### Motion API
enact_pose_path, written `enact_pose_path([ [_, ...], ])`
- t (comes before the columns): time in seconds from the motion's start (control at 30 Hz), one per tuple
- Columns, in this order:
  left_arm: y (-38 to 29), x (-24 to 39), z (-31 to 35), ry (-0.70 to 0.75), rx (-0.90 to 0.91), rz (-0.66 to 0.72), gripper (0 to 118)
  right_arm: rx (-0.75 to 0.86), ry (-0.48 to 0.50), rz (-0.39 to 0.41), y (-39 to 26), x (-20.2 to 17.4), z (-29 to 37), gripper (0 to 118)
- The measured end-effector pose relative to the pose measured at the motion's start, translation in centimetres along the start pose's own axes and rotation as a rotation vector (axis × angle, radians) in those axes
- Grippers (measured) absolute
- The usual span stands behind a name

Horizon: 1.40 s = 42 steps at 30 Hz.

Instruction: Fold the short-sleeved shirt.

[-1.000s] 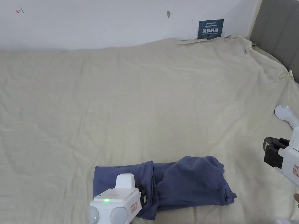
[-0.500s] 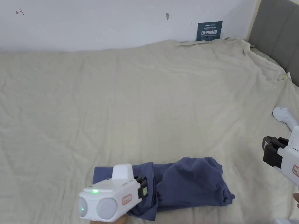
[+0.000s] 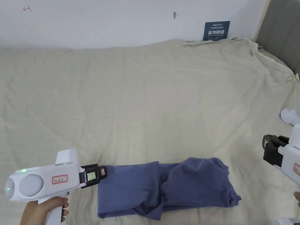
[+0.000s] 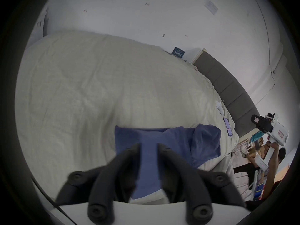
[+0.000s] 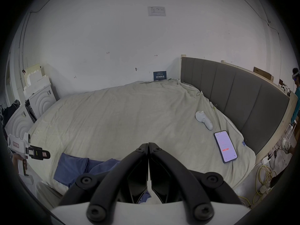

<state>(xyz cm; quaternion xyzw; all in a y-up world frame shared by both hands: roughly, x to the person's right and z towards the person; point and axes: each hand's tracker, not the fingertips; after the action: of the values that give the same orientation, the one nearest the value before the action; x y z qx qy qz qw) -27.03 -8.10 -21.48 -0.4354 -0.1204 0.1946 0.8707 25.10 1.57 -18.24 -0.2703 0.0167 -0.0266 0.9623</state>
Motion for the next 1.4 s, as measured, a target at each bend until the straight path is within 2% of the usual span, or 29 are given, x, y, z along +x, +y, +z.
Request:
enact_pose_path([
  [0.07,-0.1,-1.4,-0.8,-0.022,-0.059,0.045,68,0.000,0.000,0.002,0.1,-0.1,0.0,0],
  [0.2,-1.0,-2.6,-2.5,-0.040,-0.097,0.096,78,-0.005,-0.001,0.004,0.0,-0.2,0.0,0],
  [0.3,-1.6,-4.5,-4.8,-0.032,-0.152,0.145,97,-0.012,-0.005,0.007,-0.1,-0.2,-0.1,0],
  [0.4,-2.1,-5.0,-6.2,-0.036,-0.182,0.158,99,-0.020,-0.009,0.006,-0.2,-0.1,-0.2,0],
  [0.53,-2.4,-4.5,-6.7,-0.035,-0.162,0.156,86,-0.030,-0.014,0.005,-0.4,0.0,-0.3,0],
  [0.67,-2.1,-3.8,-7.0,-0.014,-0.156,0.119,45,-0.035,-0.014,0.006,-0.5,0.0,-0.5,0],
  [0.8,-2.3,-3.1,-7.8,-0.036,-0.167,0.129,37,-0.034,-0.010,0.003,-0.5,0.0,-0.6,0],
  [0.9,-2.3,-2.6,-7.6,-0.023,-0.163,0.120,10,-0.033,-0.009,0.002,-0.4,0.0,-0.5,0],
  [1.03,-1.5,-1.9,-5.7,-0.020,-0.129,0.085,6,-0.030,-0.008,0.005,-0.2,0.1,-0.5,0],
  [1.17,-0.6,-2.5,-3.1,-0.034,-0.103,0.119,5,-0.018,-0.005,0.003,0.2,0.2,-0.3,0],
  [1.4,0.8,-4.5,2.8,0.078,-0.057,0.143,5,-0.012,0.013,0.008,0.4,-0.1,-0.3,0],
])
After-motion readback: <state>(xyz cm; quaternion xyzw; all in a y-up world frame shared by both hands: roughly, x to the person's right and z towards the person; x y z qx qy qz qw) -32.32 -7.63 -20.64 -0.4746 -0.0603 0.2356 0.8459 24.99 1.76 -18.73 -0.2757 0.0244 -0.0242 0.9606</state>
